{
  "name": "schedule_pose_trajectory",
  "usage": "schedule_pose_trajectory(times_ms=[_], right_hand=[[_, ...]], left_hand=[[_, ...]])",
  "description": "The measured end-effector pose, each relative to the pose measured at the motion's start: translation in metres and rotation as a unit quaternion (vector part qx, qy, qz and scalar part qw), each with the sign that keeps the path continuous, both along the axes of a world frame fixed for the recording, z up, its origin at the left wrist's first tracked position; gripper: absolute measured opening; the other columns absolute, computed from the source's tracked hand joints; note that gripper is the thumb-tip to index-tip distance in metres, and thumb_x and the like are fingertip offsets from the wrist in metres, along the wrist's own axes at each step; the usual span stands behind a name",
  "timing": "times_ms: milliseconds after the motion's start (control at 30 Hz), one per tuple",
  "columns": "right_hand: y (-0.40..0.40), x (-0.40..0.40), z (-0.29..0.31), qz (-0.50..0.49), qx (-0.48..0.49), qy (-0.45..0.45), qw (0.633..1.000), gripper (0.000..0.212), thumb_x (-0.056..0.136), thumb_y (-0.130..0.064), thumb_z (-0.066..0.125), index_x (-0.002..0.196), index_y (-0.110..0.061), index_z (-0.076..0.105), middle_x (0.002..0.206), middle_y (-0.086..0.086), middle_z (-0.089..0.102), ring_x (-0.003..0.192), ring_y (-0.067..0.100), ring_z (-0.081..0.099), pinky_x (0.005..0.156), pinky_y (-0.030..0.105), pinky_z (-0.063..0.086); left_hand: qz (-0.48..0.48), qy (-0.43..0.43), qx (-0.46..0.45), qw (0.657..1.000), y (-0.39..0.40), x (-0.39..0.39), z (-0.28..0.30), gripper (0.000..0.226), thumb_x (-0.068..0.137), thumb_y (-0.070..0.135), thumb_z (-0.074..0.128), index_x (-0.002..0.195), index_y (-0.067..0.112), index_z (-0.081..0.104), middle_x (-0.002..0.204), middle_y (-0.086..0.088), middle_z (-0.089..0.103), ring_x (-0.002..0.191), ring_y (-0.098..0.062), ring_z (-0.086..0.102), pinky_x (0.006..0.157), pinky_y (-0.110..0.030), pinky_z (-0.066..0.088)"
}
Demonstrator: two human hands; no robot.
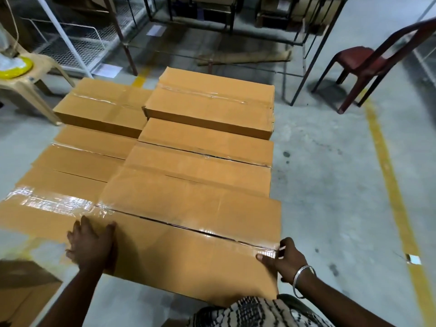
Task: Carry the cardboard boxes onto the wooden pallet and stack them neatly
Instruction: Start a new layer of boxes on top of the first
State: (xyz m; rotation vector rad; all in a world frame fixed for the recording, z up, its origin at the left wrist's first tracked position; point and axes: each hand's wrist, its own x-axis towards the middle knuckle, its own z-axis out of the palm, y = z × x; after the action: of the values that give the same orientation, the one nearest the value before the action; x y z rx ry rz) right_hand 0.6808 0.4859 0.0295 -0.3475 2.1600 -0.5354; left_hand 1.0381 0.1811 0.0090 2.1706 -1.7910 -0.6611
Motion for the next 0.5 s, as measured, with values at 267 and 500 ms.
schedule_pose_trajectory(times_ms=[267,500], right_hand=[[-0.055,-0.048,0.015,-0.134,-0.133,-0.109,0.976,0.097,0.058,-0.042,0.091,0.135,-0.018,0.038,0.100,-0.003,0.059,0.084,0.012,0.059,0.064,0.033,0.050],[-0.053,-0.072,-0.018,-0.116,-0.081,-0.220,0.965,0.085,0.060,-0.042,0.091,0.126,-0.044,0.037,0.118,-0.004,0.061,0.100,0.030,0.063,0.061,0.055,0.058]], left_hand=[[0.111,0.098,0.002,0.989,0.130,-0.046,-0.005,0.096,0.086,0.052,0.059,0.153,-0.002,0.015,0.161,-0.018,0.013,0.149,-0.035,0.010,0.119,-0.053,0.013],[0.152,0.136,0.018,0.979,0.214,-0.096,-0.008,0.094,0.082,0.036,0.076,0.150,0.003,0.021,0.157,-0.017,0.028,0.144,-0.033,0.030,0.114,-0.050,0.032]])
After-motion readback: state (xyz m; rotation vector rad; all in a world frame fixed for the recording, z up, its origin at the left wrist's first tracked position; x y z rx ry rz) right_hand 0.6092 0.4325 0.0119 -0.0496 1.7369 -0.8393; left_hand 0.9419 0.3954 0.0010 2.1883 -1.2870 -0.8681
